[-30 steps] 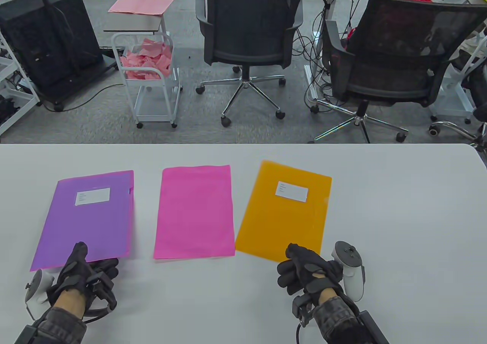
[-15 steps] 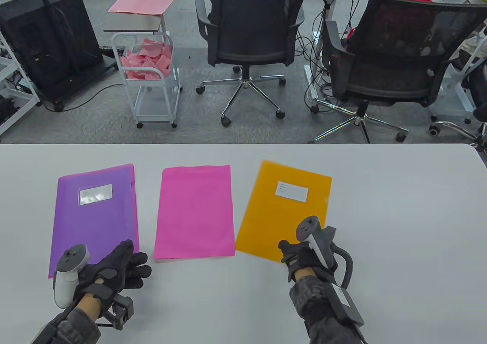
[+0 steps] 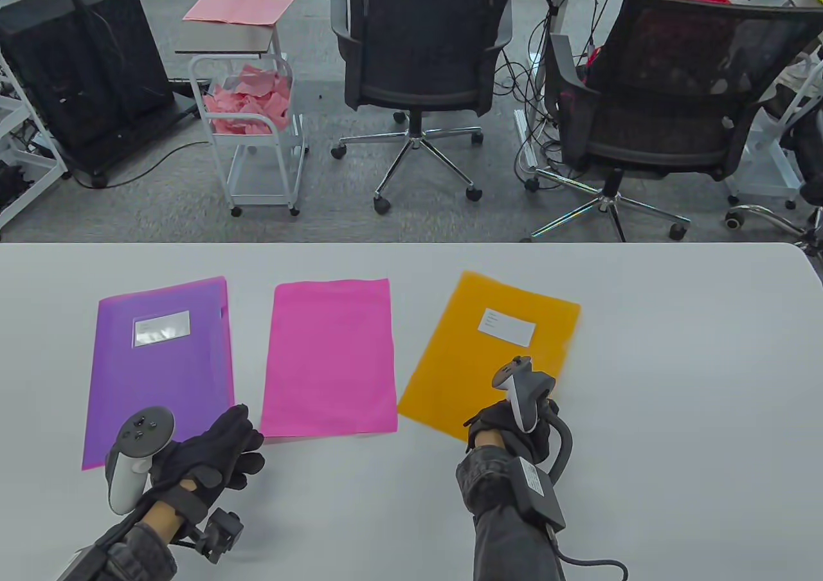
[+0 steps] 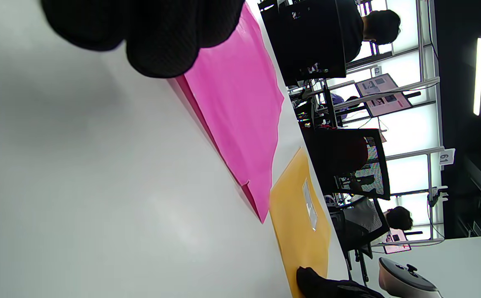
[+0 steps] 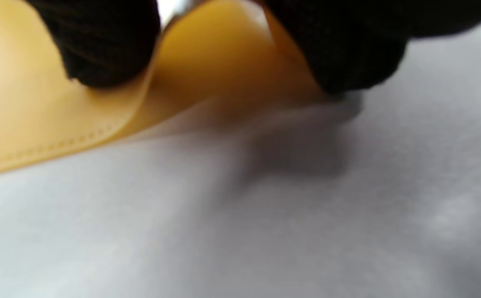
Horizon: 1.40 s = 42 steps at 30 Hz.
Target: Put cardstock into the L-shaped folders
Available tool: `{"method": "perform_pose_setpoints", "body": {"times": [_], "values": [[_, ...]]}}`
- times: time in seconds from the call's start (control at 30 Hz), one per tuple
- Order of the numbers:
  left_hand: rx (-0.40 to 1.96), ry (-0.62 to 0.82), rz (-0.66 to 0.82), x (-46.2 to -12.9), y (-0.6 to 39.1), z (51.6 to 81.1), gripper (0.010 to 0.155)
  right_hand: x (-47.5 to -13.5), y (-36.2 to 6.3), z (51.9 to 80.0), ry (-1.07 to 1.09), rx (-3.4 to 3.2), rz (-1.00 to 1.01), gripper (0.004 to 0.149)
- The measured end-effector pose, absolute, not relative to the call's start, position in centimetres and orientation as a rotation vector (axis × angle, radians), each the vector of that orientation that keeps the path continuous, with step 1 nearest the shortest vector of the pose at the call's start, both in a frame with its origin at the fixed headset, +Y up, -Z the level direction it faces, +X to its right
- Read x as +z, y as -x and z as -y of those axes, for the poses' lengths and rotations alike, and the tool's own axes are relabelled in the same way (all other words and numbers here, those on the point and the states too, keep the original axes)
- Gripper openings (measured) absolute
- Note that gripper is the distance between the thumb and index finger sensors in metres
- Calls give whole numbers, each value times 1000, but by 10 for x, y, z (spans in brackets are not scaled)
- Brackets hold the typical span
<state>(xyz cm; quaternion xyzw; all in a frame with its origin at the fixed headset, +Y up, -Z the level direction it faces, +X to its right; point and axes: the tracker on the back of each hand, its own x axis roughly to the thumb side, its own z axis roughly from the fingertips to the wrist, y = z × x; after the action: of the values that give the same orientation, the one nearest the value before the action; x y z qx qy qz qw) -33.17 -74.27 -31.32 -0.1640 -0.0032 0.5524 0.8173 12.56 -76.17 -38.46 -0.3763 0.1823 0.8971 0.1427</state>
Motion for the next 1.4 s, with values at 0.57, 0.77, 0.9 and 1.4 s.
{"method": "perform_pose_setpoints", "body": {"times": [0.57, 0.77, 0.9, 1.4], "values": [[1116, 184, 117, -307, 320, 729, 79, -346, -188, 646, -111, 1796, 89, 69], [1052, -23, 125, -302, 319, 719, 85, -350, -156, 688, -368, 1642, -389, 64], [901, -67, 215, -301, 312, 715, 90, -351, -138, 720, -463, 1688, -668, 62], [309, 69, 519, -294, 258, 735, 77, -347, -125, 760, -415, 1736, -859, 62]]}}
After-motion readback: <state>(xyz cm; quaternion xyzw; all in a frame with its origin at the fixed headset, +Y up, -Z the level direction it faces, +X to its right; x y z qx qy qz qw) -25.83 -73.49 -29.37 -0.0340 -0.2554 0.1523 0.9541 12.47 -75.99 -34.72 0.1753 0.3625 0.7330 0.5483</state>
